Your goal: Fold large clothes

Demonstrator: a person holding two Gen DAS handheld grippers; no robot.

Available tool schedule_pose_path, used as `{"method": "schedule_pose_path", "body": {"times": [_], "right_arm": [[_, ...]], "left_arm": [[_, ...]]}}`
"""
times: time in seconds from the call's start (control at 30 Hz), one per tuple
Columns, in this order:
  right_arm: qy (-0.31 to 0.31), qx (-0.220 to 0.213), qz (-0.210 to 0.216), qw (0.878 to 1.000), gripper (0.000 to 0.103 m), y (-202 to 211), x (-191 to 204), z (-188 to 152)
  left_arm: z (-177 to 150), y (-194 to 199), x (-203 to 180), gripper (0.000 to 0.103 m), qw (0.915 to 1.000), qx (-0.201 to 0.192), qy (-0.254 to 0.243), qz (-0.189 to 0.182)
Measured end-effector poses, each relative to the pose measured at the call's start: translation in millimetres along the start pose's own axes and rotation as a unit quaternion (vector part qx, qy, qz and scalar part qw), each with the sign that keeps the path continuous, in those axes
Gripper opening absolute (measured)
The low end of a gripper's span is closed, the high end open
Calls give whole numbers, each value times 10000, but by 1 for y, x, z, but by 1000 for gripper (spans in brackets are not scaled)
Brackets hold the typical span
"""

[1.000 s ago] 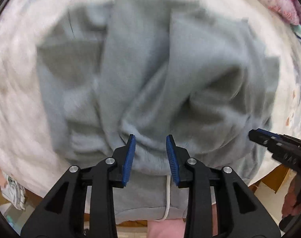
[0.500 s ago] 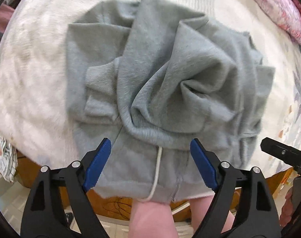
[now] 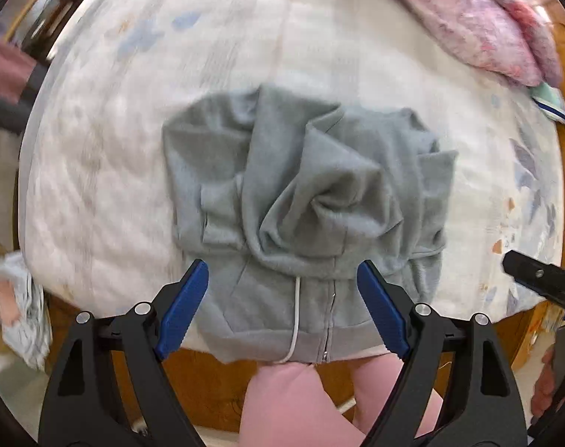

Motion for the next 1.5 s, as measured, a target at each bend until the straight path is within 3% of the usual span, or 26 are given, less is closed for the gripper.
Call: {"method": "schedule_pose_path", "body": {"times": [0.23, 0.4, 0.77, 0.9, 1.17, 1.37, 1.5], "right_arm": [[-542, -351, 134, 9978, 95, 23, 17, -18], [-609, -472, 125, 9969, 95, 36, 24, -13], [-953, -305, 245, 9947, 95, 28, 9, 34], [-1013, -205, 224, 9944, 95, 18, -2, 58], [-960, 193, -46, 9952, 95, -17, -37, 125], [-645, 710, -464, 9943, 95, -61, -64, 176], [-466, 1054, -688, 9910, 95, -91, -80, 201]], "left_arm": [[13, 34, -6, 83, 9972, -410, -620, -42], [23, 41, 2, 83, 9977, -426, -465, -243], [62, 38, 22, 90, 9986, -476, -223, 56], [83, 20, 35, 90, 9997, -231, 59, -2], [124, -32, 71, 90, 9980, 229, 411, 426], [160, -89, 105, 90, 9920, 764, 771, 642], [179, -131, 119, 90, 9869, 1185, 959, 535]]}}
Point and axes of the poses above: each gripper's, at about its wrist camera, not at the fingertips, and y roughly against the way its jaws point, x to its left, z to its top, the point moved 1 cm from there along -y, roughly the way its jaws point, and after that the axes turned 7 degrees about y, right-handed, at the moved point
